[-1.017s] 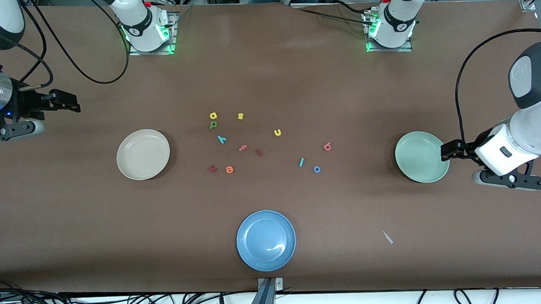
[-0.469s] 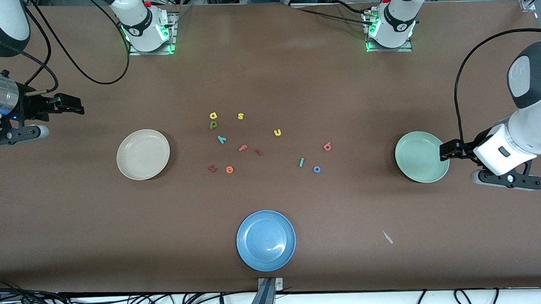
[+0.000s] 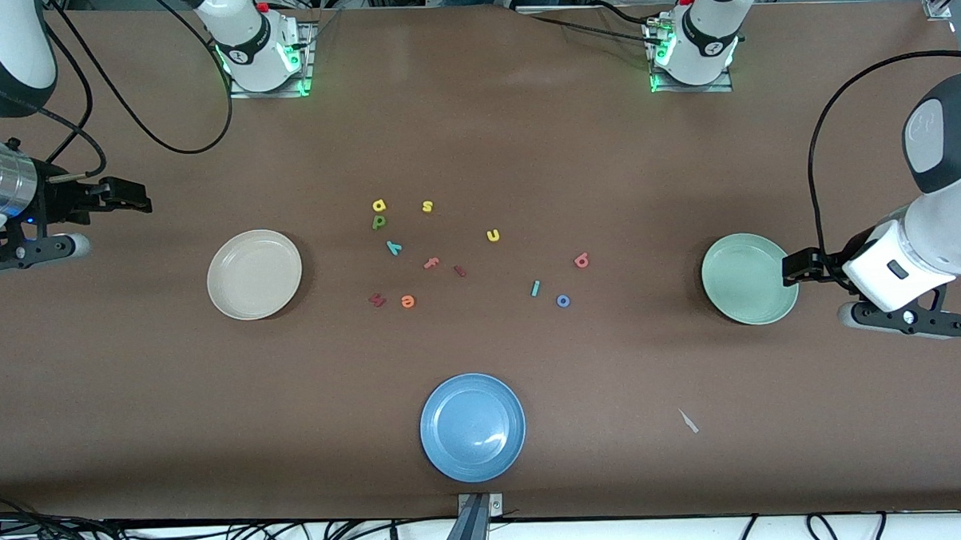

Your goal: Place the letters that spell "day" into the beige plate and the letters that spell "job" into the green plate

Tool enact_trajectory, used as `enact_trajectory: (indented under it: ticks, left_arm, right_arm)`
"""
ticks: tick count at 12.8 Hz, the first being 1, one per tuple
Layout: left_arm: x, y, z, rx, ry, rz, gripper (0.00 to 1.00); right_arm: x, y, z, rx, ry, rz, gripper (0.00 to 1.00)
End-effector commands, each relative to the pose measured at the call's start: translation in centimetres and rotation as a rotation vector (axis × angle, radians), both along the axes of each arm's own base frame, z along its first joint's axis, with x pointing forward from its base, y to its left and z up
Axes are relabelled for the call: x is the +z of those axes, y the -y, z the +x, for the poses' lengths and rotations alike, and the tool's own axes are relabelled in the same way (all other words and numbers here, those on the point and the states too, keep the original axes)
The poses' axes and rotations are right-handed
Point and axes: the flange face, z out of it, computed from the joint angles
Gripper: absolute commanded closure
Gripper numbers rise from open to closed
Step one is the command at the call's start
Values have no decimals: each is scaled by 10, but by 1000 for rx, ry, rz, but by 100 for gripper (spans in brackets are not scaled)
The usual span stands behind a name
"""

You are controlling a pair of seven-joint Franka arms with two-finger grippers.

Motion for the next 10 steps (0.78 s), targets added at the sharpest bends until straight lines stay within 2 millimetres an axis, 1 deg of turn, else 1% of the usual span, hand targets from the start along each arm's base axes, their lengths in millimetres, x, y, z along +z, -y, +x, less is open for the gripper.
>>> enact_trajectory:
  ticks: [1,4,8,10]
  left_arm:
    - [9,4,-4,-10,5,-21,0]
    - [9,5,-4,-13,5,-24,0]
    - [8,-4,-3,-1,3,-31,0]
    - [9,-2,-3,2,4,-31,0]
  right_arm:
    - [0,-1,8,5,5,-7,0]
    - [-1,-3,9,9,9,-6,0]
    - [-2,-5,8,12,7,-7,0]
    - [-1,-5,8,12,7,-7,0]
